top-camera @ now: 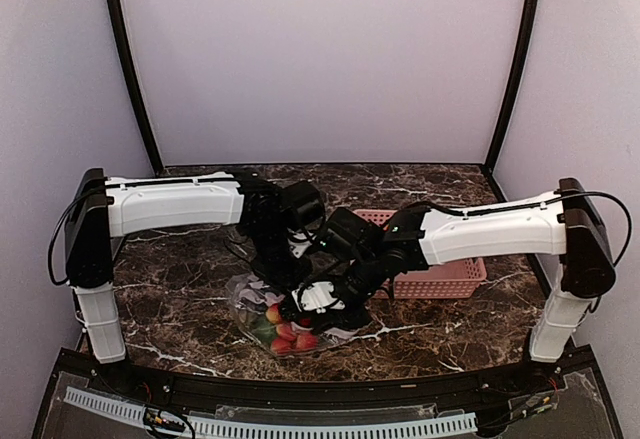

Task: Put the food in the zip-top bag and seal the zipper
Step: Adjust the zipper food storage bag at the center of the board, then adjust the fake fruit in the zipper food storage bag.

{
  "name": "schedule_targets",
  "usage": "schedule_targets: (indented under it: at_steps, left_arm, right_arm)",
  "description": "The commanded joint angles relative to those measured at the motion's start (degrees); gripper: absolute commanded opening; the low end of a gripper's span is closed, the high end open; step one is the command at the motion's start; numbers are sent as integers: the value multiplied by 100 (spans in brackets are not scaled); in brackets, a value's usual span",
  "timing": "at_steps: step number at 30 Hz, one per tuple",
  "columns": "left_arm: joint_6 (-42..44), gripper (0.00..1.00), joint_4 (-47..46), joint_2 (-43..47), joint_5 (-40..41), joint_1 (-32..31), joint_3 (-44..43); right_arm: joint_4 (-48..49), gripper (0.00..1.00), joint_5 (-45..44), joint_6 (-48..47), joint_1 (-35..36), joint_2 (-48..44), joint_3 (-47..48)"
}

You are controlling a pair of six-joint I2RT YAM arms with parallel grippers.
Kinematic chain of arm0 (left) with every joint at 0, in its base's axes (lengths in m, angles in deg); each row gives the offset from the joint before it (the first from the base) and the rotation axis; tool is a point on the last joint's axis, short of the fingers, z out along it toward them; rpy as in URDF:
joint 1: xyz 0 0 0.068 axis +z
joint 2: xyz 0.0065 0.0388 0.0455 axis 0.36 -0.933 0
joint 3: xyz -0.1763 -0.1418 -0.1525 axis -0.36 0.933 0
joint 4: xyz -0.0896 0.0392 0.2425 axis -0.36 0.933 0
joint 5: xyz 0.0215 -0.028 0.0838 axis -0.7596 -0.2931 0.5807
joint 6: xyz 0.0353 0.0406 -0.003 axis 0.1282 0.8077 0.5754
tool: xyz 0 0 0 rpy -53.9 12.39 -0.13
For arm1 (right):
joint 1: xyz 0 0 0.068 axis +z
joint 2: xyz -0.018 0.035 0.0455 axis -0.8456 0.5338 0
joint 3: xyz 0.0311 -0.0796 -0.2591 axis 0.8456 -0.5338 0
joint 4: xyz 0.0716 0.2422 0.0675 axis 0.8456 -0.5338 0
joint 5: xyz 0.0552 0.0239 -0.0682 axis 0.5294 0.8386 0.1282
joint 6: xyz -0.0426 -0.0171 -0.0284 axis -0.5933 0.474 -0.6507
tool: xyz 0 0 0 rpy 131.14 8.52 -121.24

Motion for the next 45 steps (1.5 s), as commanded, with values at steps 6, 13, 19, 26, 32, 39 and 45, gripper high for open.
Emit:
schedule_targets:
  at_steps: [6,13,19,26,32,39,45]
  left_arm:
    - [20,1,-402,481,-325,213,291]
    - [-183,1,-839,556,-978,243,548]
    - [-300,1,-1010,727,-1115,242,585]
    - [-323,1,-982,809,-1067,245,636]
    - [-360,1,-1042,899,-1055,242,708]
    - [-346,1,-1053,919,-1052,244,721]
    - [-333,1,-1010,986,-1064,239,707]
  right_arm:
    - [-368,21,232,-267,603,130,614]
    - [-773,35,190,-102,717,-151,1456]
    - [-607,40,-175,302,733,221,2112]
    - [-450,43,-794,577,774,634,2549]
    - [-434,48,-1519,320,770,582,2155]
    - [-388,44,-2130,335,768,459,1676]
    - [-383,28,-2628,303,681,393,1366]
